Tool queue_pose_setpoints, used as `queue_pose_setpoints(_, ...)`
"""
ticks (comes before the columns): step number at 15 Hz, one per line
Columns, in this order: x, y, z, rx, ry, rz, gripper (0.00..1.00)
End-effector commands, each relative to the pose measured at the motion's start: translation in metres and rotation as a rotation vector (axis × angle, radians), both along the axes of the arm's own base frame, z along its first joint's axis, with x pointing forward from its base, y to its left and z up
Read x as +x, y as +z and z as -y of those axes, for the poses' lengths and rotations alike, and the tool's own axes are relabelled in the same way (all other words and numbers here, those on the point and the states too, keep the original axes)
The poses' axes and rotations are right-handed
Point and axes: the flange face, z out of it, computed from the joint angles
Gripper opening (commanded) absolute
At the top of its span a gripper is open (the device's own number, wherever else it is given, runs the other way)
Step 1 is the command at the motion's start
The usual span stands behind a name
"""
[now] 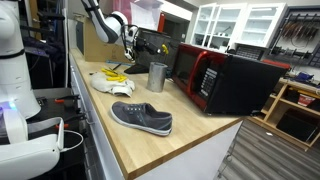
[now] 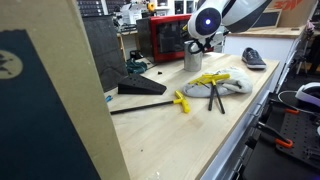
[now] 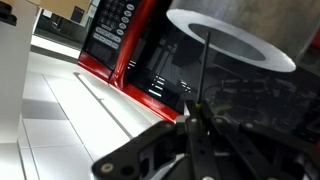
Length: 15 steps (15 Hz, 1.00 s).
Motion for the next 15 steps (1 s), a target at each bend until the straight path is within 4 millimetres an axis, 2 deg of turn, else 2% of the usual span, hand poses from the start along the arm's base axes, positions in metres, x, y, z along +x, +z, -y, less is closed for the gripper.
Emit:
queue_pose_setpoints(1,-0.013,0.002,0.007,-0.028,0.009,0.079,0.01)
queue_pose_setpoints(8,-0.016,-0.014,0.021,-0.044,-0.029,0.116,0.01)
queue_pose_setpoints(15,-0.009,-0.023,0.016,-0.030,-0.035,0.139,0.01)
